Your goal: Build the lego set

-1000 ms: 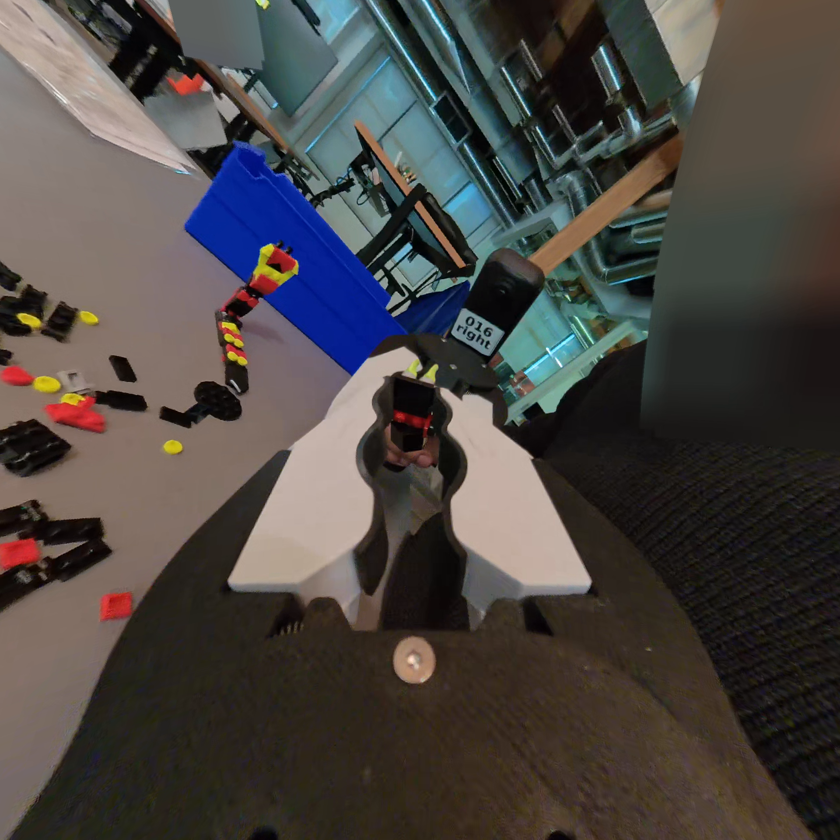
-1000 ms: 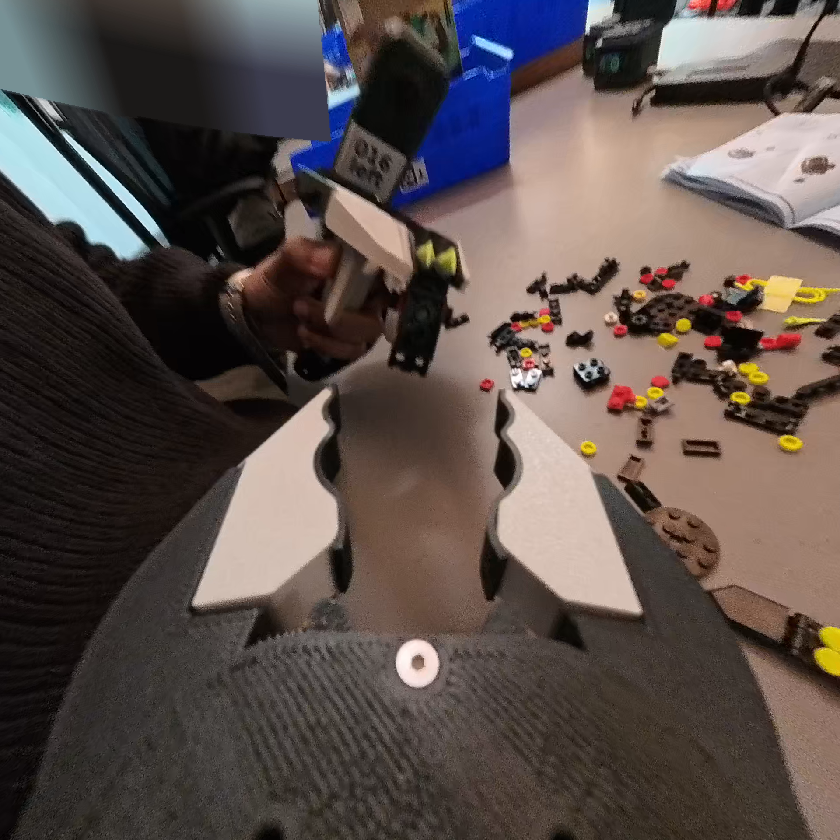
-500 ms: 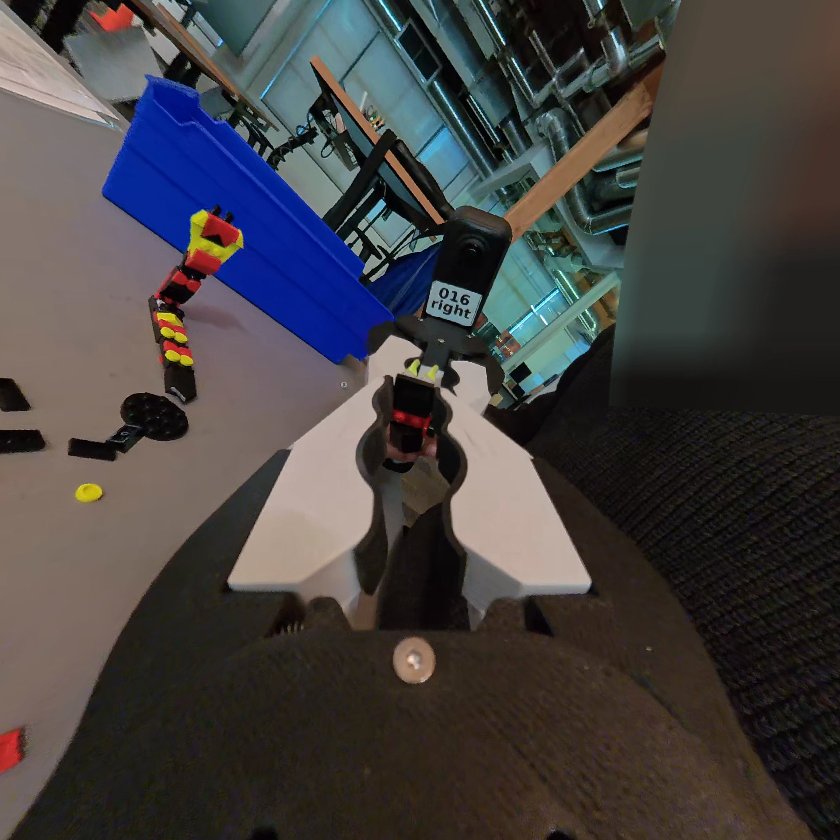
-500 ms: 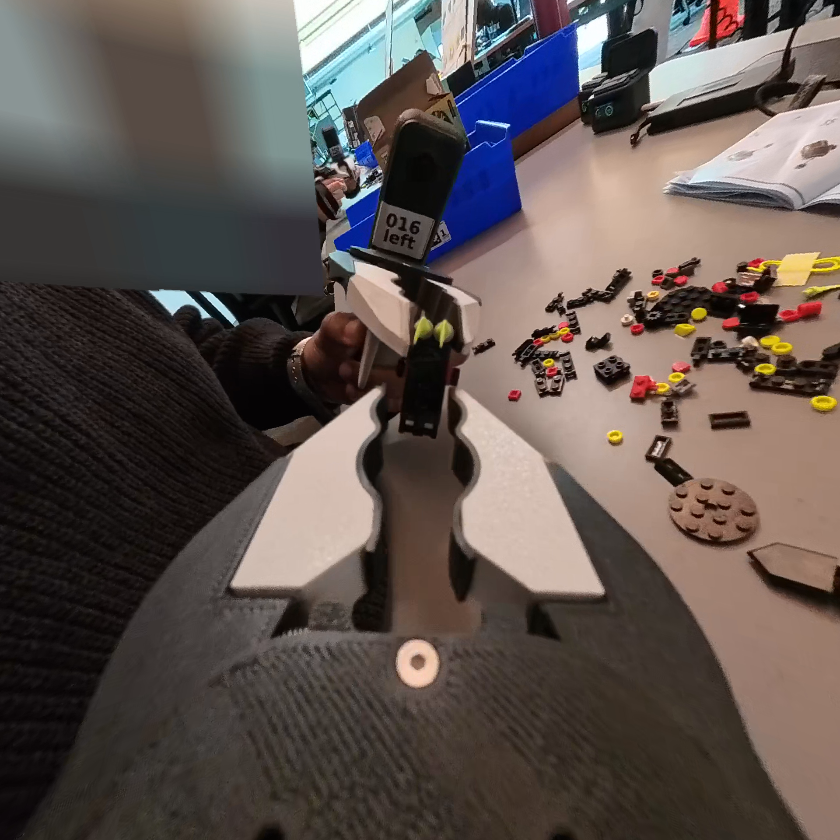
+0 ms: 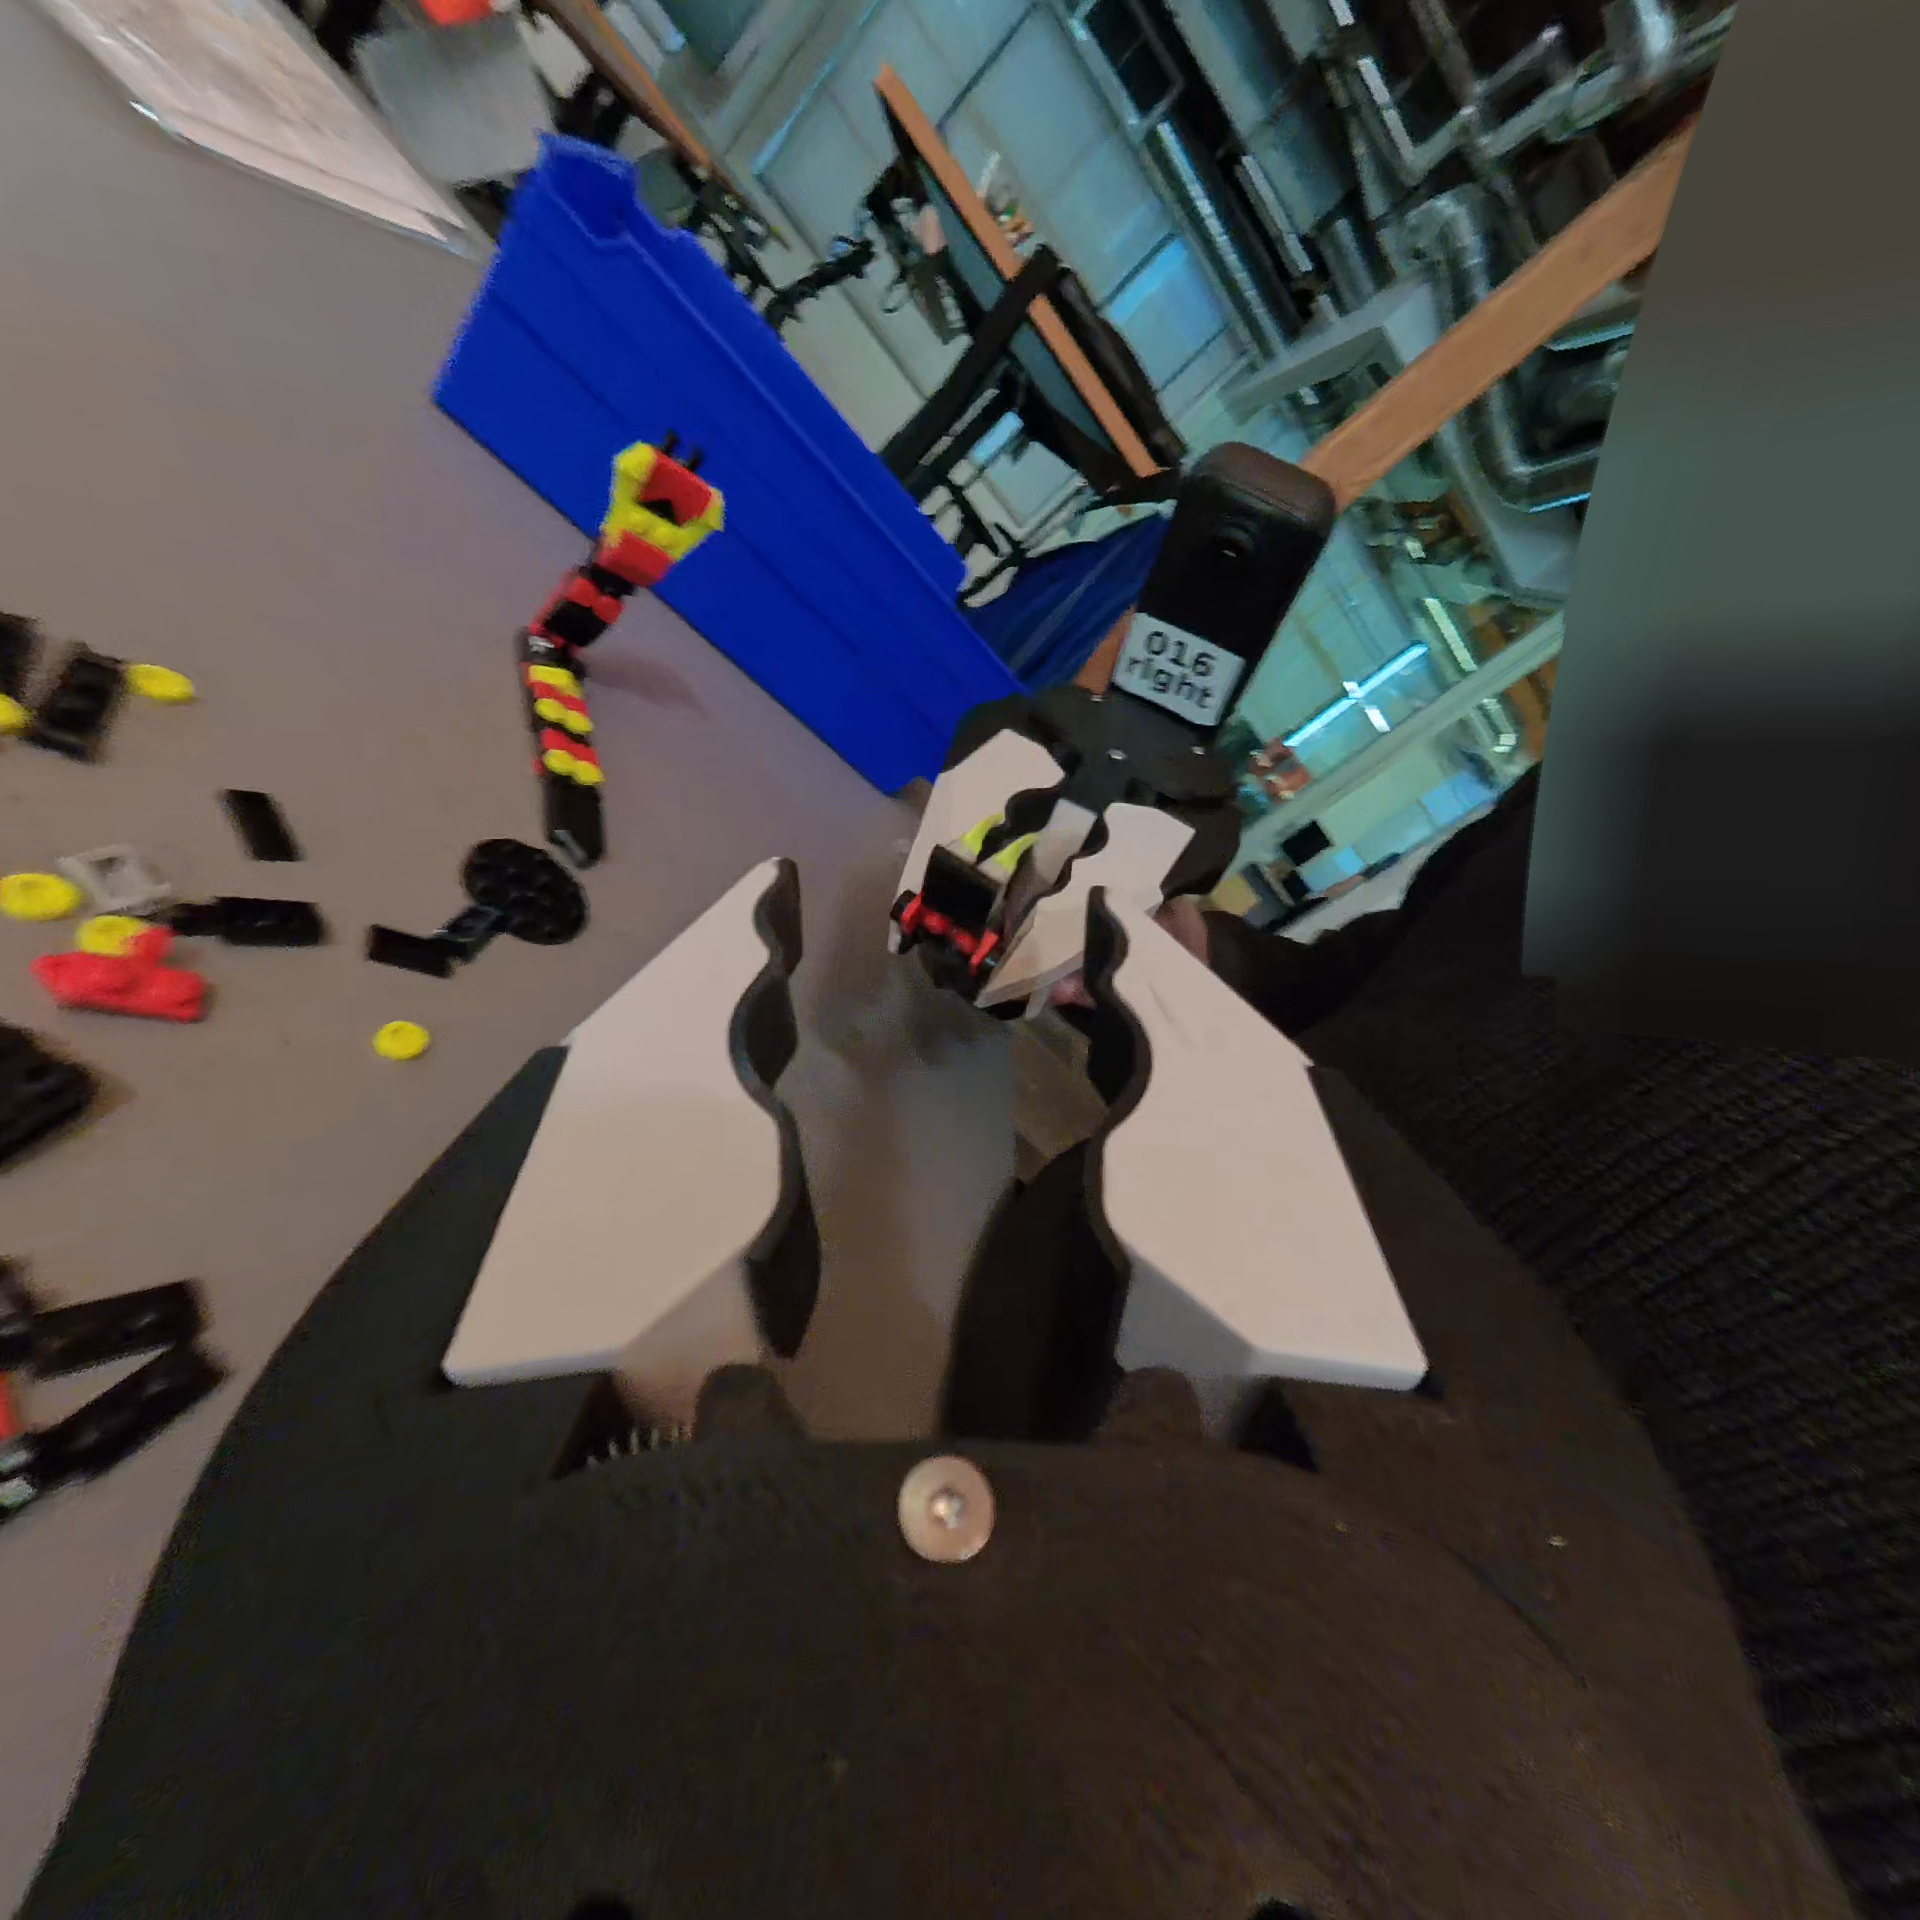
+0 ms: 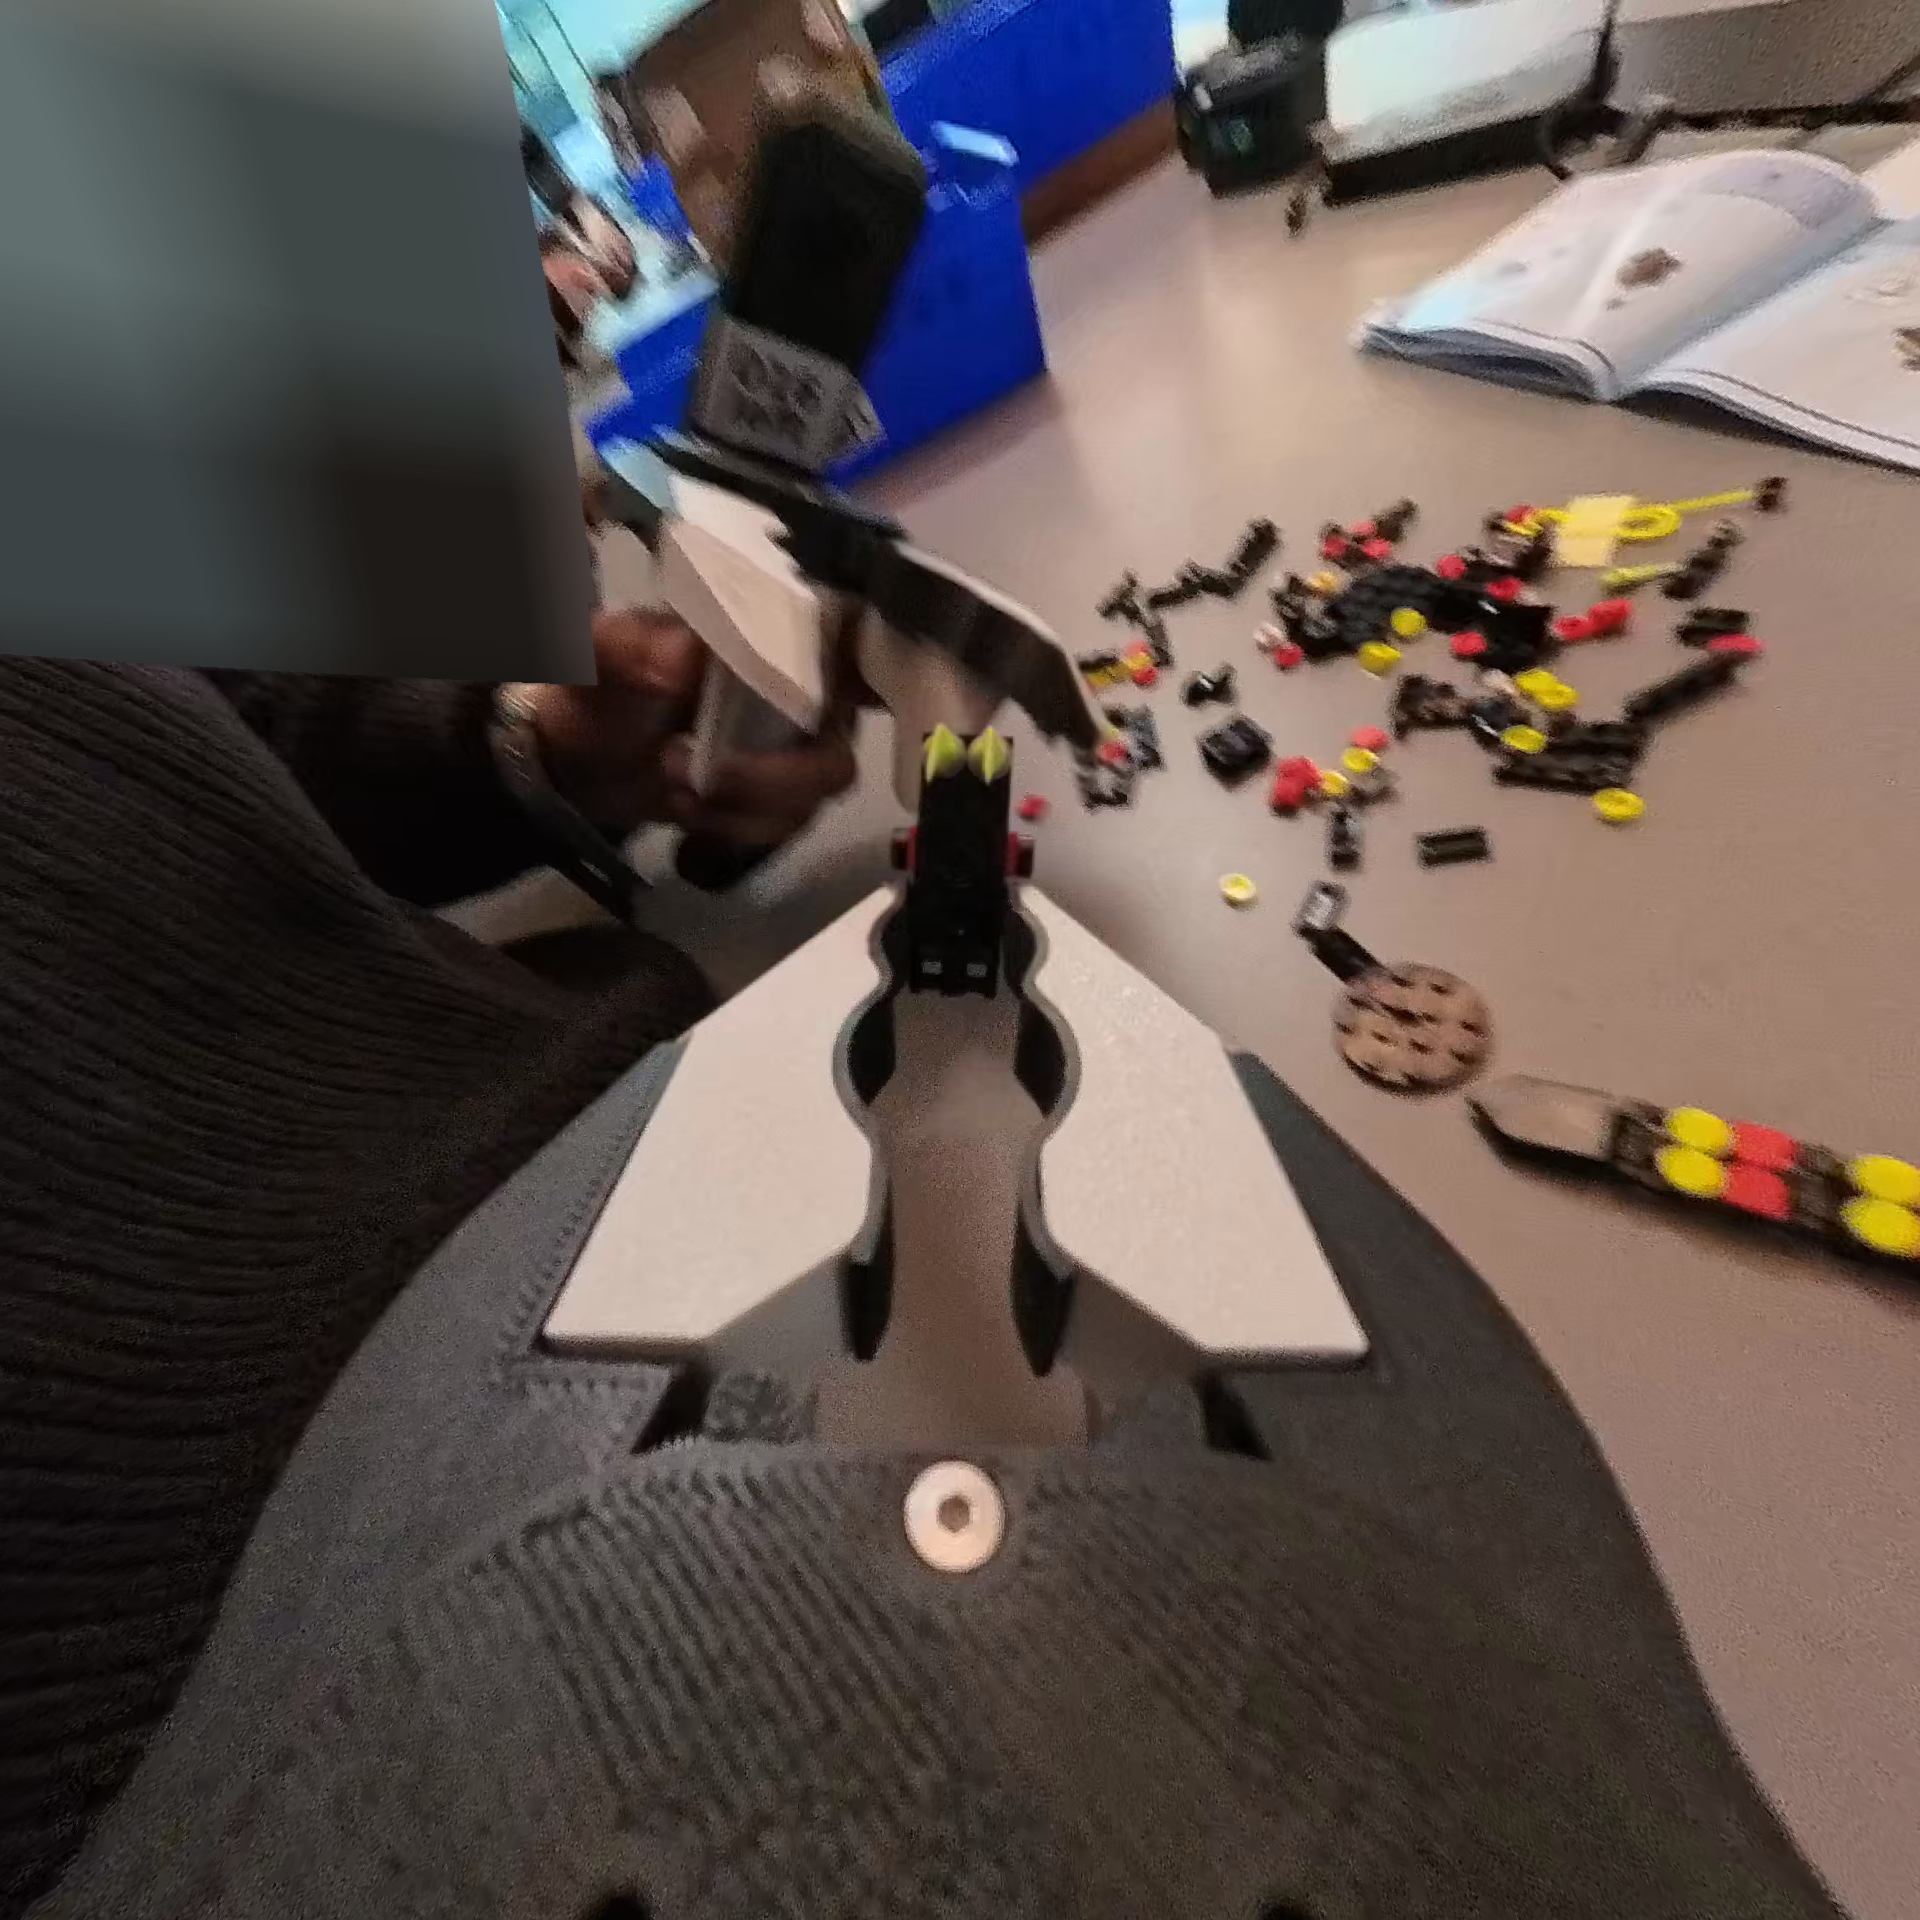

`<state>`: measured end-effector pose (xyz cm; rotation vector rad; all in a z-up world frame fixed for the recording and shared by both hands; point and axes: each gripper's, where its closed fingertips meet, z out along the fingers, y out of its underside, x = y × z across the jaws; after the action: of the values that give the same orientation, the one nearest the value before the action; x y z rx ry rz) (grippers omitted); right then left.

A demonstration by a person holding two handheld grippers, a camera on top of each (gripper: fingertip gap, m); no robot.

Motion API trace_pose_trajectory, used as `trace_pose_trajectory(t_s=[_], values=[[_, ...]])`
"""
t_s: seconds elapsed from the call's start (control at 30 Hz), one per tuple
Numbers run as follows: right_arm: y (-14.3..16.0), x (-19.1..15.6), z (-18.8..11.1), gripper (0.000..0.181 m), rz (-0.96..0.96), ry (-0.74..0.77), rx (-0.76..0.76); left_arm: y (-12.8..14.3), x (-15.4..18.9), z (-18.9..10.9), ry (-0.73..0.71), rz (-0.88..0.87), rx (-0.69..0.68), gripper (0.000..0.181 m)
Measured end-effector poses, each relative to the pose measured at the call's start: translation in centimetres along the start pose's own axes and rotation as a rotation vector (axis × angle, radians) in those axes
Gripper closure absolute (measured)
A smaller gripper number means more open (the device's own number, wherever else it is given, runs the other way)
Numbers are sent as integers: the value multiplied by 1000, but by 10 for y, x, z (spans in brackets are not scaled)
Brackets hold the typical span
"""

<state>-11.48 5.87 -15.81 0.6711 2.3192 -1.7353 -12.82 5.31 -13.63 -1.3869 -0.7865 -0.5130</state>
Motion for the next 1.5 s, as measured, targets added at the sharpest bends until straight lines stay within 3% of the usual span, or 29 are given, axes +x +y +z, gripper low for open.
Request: trace_pose_trajectory(t_s=[0.17, 0.47, 0.63, 0.9, 1.0, 1.1, 1.23, 1.37, 1.5], values=[[46, 40, -7, 166, -179, 226, -307, -13, -25, -17, -188, 100, 32, 121], [74, 51, -5, 166, -327, 323, -521, -18, -52, -30, -348, 124, 37, 122], [75, 49, -2, 166, -298, 295, -508, -21, -56, -33, -369, 126, 44, 122], [71, 47, -3, 138, -223, 247, -464, -31, -62, -42, -410, 124, 81, 122], [55, 47, -7, 131, -197, 233, -375, -45, -75, -52, -505, 120, 124, 123], [31, 49, -16, 131, -173, 244, -245, -69, -104, -64, -691, 97, 118, 121], [10, 49, -26, 132, -159, 252, -123, -101, -159, -55, -934, 176, -64, 84], [9, 47, -30, 133, -160, 256, -112, -137, -211, -37, -1124, 295, -212, 68], [7, 47, -34, 134, -169, 261, -99, -147, -258, -27, -1229, 270, -360, 59]])
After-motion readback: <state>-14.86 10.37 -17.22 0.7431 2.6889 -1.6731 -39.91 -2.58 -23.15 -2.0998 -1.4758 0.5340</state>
